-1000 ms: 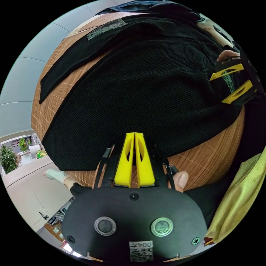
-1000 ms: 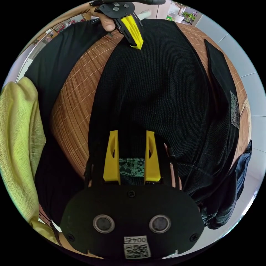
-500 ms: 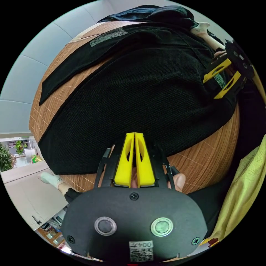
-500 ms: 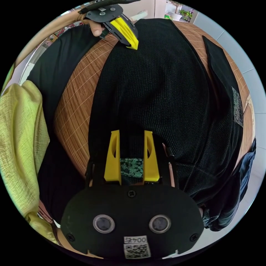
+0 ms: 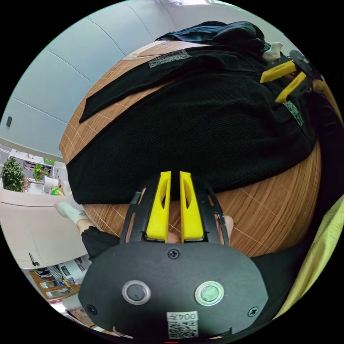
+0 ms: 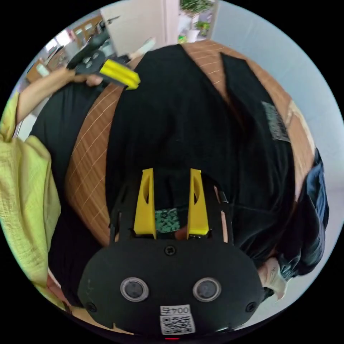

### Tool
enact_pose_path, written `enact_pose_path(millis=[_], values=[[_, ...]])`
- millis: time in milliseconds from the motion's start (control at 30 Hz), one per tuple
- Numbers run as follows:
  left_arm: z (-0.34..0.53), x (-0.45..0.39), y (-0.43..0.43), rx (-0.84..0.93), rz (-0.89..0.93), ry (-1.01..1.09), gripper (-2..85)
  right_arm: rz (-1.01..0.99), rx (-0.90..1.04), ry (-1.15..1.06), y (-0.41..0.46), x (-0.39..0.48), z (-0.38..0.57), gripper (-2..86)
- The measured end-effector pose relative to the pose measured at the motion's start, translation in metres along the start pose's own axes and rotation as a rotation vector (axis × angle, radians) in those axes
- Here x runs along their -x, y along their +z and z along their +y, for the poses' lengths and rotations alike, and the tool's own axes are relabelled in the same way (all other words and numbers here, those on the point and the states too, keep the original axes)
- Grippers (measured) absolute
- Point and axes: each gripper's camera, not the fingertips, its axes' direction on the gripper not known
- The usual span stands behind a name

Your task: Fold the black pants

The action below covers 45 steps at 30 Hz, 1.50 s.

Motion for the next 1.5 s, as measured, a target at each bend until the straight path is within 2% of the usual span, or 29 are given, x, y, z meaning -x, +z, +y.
enact_pose_path(millis=[133, 300, 433, 533, 600, 667, 767, 867, 900, 1067, 1133, 1367, 1500], values=[[0.009, 0.02, -0.011, -0.029, 0.039, -0.017, 1.6, 0.119, -0.231, 0.292, -0.024, -0.055, 0.045, 12.9], [0.014, 0.071, -0.023, -0.073, 0.223, -0.143, 1.5, -0.011, -0.231, 0.488, -0.011, -0.103, 0.085, 11.1], [0.024, 0.103, -0.031, -0.107, 0.315, -0.21, 1.1, 0.029, -0.134, 0.466, 0.01, -0.104, 0.088, 9.5], [0.015, 0.11, -0.05, -0.08, 0.281, -0.181, 0.8, 0.019, -0.085, 0.423, 0.019, -0.101, 0.088, 9.0], [0.0, 0.114, -0.074, -0.067, 0.196, -0.171, 0.7, 0.022, -0.156, 0.416, 0.002, -0.101, 0.091, 8.8], [-0.019, 0.127, -0.107, -0.149, 0.143, -0.127, 0.7, 0.052, -0.264, 0.433, -0.022, -0.107, 0.093, 8.6], [-0.047, 0.147, -0.099, -0.142, 0.106, -0.059, 0.6, 0.097, -0.332, 0.451, -0.045, -0.135, 0.081, 9.1], [-0.048, 0.16, -0.054, -0.066, 0.107, -0.037, 0.4, 0.24, -0.255, 0.413, -0.05, -0.176, 0.05, 9.9], [-0.04, 0.171, -0.057, -0.124, 0.157, -0.08, 0.3, 0.27, -0.218, 0.412, -0.048, -0.2, 0.039, 10.6], [-0.035, 0.209, -0.054, -0.1, 0.304, -0.154, 0.2, 0.241, -0.093, 0.558, -0.027, -0.316, 0.024, 11.0], [-0.033, 0.213, -0.054, -0.099, 0.32, -0.157, 0.2, 0.232, 0.019, 0.6, -0.01, -0.357, 0.029, 11.0], [-0.024, 0.21, -0.054, -0.101, 0.322, -0.142, 0.3, 0.13, 0.18, 0.573, 0.024, -0.395, 0.051, 10.6], [-0.012, 0.203, -0.051, -0.11, 0.329, -0.155, 0.4, 0.014, 0.086, 0.64, 0.023, -0.404, 0.07, 6.0]])
